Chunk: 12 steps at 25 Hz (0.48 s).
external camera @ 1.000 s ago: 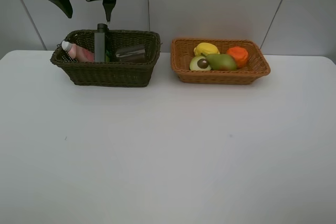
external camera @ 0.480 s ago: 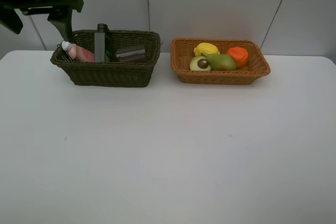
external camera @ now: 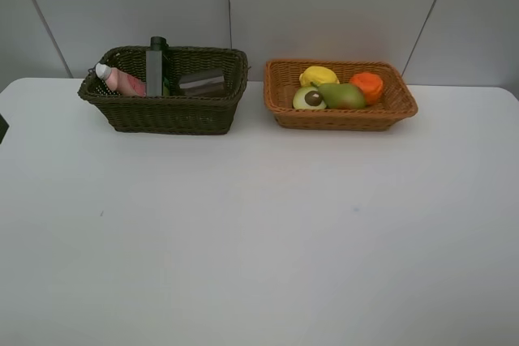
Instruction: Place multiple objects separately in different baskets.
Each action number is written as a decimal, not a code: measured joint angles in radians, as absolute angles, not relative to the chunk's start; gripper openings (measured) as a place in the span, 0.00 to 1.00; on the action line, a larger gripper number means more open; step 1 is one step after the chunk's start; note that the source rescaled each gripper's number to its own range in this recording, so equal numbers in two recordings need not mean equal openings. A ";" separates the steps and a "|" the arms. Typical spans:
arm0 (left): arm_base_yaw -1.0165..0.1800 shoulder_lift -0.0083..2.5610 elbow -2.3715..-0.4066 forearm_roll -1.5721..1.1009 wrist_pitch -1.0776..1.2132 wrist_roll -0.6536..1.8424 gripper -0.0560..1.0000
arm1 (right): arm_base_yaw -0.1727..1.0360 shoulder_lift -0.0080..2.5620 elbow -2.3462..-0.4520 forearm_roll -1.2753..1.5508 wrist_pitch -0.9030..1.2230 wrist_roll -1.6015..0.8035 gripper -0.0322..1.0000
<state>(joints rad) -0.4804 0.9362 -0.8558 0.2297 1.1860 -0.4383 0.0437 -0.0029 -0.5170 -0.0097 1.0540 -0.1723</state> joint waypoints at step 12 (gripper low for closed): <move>-0.480 0.484 -0.617 0.229 1.104 -0.311 1.00 | 0.044 -0.003 -0.517 -0.010 1.053 -0.172 1.00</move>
<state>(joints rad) -0.4804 0.4843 -0.6168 0.2295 1.1039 -0.3108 0.0437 -0.0029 -0.5170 -0.0097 1.0531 -0.1723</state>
